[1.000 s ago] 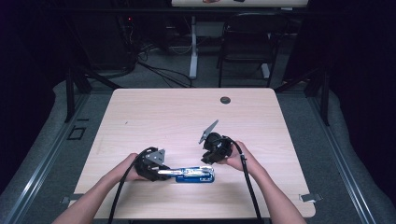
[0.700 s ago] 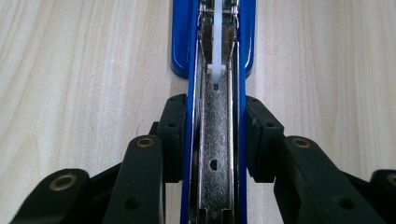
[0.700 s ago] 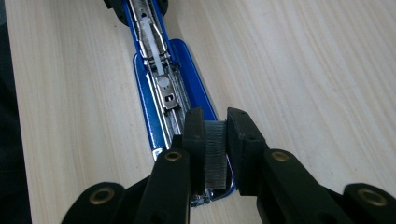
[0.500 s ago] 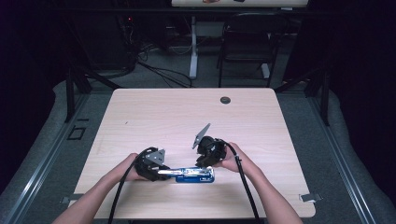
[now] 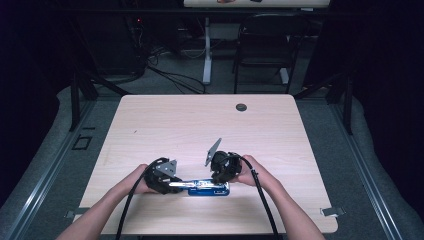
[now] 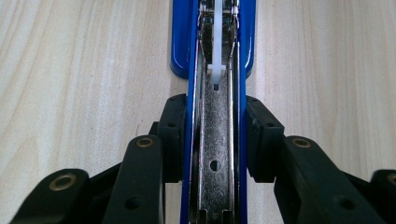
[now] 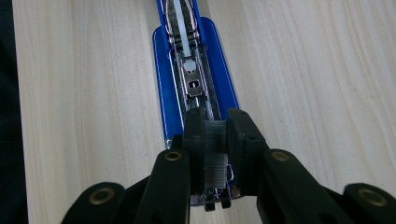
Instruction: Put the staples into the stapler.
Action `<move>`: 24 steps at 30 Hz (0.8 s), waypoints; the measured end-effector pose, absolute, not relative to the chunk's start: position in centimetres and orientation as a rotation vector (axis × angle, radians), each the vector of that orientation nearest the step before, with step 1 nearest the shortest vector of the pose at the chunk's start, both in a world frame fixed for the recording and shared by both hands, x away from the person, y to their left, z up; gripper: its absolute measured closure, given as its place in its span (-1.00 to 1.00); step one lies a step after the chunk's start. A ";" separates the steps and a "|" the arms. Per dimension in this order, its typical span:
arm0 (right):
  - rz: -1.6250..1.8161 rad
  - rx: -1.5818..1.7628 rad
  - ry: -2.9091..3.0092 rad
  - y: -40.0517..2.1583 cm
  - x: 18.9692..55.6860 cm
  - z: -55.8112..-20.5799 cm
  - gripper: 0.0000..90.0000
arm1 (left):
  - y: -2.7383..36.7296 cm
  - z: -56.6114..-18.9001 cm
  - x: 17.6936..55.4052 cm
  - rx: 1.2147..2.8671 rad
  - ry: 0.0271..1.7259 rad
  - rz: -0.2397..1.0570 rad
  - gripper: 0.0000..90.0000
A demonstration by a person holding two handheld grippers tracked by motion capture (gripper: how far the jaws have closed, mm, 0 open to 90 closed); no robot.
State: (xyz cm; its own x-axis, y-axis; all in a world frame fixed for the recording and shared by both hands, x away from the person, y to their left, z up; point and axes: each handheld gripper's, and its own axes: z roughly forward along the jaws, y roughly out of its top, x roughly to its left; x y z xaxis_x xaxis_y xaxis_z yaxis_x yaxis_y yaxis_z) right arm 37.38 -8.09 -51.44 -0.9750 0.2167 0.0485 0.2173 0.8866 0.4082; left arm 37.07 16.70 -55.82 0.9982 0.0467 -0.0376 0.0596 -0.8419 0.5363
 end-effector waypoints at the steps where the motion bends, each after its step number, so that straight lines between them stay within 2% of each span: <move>1: -0.666 -0.350 -3.048 -8.1 37.4 -51.5 0.75 | 16.7 -55.8 37.1 2.577 0.070 -0.043 0.43; 24: -0.577 -0.170 -3.089 -7.4 37.3 -51.7 0.75 | 16.7 -55.8 37.1 2.585 0.082 -0.030 0.43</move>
State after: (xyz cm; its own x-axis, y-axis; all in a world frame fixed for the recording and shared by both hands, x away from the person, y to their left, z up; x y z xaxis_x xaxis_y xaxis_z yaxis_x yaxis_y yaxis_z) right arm 37.33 -7.37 -51.74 -0.9942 0.1068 0.0144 0.1048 0.9270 0.3602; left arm 37.13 16.68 -55.82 0.9979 0.0522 -0.0384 0.0646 -0.8482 0.5257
